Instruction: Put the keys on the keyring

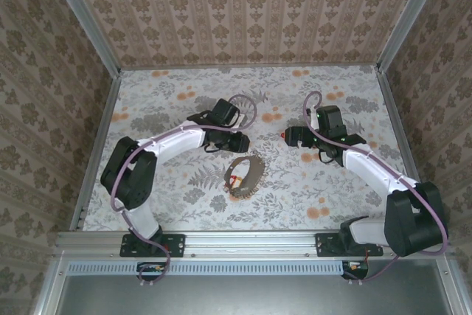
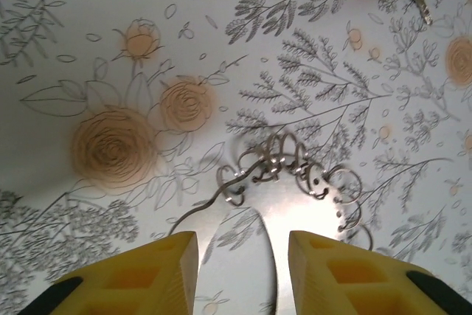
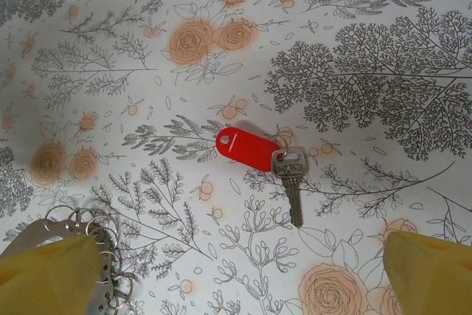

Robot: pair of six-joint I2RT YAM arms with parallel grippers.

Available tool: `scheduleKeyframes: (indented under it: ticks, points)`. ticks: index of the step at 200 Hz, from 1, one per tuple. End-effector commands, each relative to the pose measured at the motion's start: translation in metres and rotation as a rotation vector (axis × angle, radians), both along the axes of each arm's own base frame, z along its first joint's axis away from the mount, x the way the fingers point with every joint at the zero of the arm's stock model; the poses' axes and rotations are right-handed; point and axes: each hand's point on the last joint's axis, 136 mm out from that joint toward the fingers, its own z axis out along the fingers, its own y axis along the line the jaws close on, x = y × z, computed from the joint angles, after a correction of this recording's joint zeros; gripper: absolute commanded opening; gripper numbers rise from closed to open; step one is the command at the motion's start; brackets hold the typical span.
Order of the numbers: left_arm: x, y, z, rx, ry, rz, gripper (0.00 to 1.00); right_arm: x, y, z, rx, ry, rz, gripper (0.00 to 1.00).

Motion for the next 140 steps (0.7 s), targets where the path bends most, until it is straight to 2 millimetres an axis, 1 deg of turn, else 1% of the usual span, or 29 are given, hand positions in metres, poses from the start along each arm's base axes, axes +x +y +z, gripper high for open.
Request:
scheduleKeyframes:
  ticks: [1, 32, 53, 70, 140]
  points:
    - [0.000, 0.001, -0.009, 0.033, 0.070, 0.079, 0.36, 0.000, 0.005, 0.006, 0.028, -0.032, 0.009, 1.00]
    - [-0.001, 0.001, -0.022, 0.069, 0.095, 0.095, 0.35, 0.002, 0.007, 0.004, 0.036, -0.030, 0.016, 1.00]
    - [-0.001, -0.001, -0.029, 0.088, 0.103, 0.093, 0.34, 0.004, 0.007, 0.007, 0.035, -0.038, 0.020, 1.00]
    - [0.000, -0.003, -0.031, 0.085, 0.106, 0.088, 0.34, 0.005, 0.008, 0.010, 0.034, -0.048, 0.022, 1.00]
    - [-0.001, -0.013, -0.043, 0.089, 0.137, 0.066, 0.30, 0.004, 0.004, 0.009, 0.020, -0.055, 0.014, 1.00]
